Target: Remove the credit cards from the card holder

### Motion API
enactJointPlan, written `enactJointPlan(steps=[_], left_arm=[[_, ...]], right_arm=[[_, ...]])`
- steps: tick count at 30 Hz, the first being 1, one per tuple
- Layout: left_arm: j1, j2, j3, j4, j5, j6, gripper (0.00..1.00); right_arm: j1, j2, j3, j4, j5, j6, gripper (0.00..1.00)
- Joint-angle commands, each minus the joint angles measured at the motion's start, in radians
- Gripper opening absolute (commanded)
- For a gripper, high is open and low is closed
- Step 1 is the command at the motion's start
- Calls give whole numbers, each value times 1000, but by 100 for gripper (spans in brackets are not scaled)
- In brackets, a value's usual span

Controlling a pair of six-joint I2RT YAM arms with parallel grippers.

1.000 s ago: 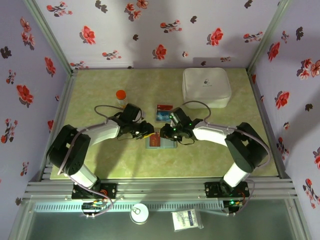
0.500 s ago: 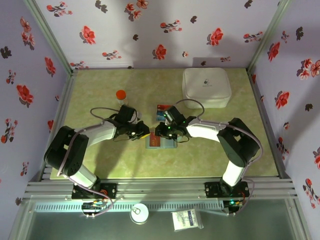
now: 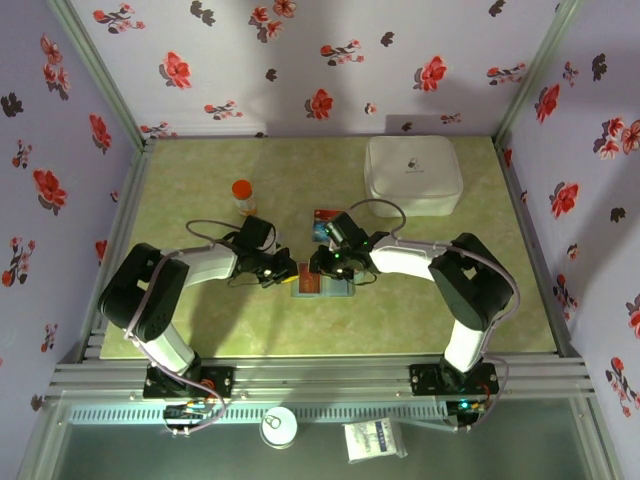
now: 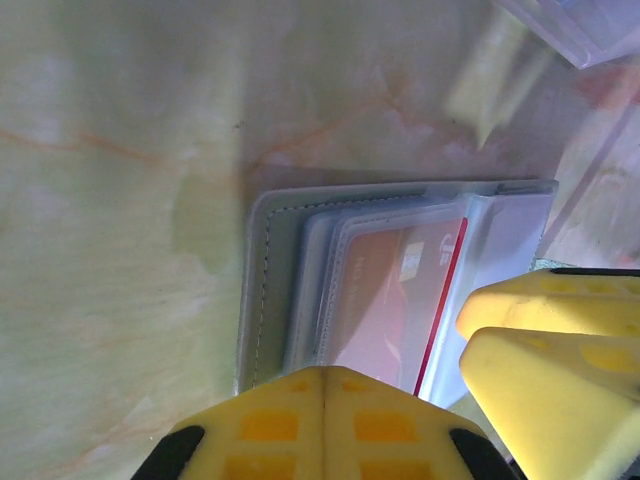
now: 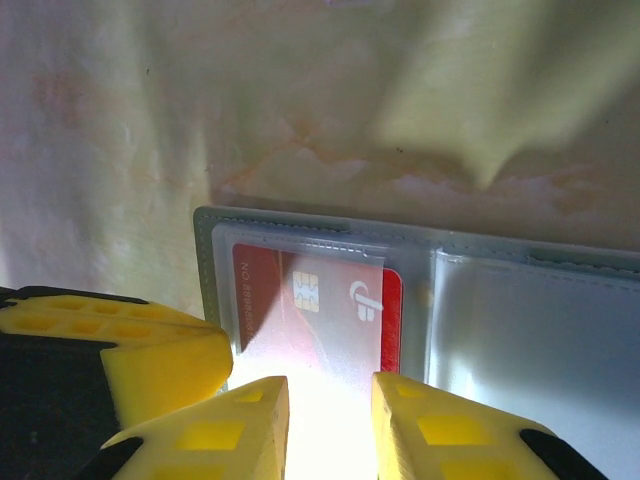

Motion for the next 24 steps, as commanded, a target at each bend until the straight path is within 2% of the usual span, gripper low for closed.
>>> enactJointPlan(steps=[1,16,24], left_arm=[[9,21,-11,4,16,26,0],[10,24,-20,-5,7,29,0],[12,23,-23,-4,7,30,0]], right_arm=[[7,18,28,-22,-3,9,28],[7,41,24,-20,-8,8,28],[8,51,22,6,-39,19,23]])
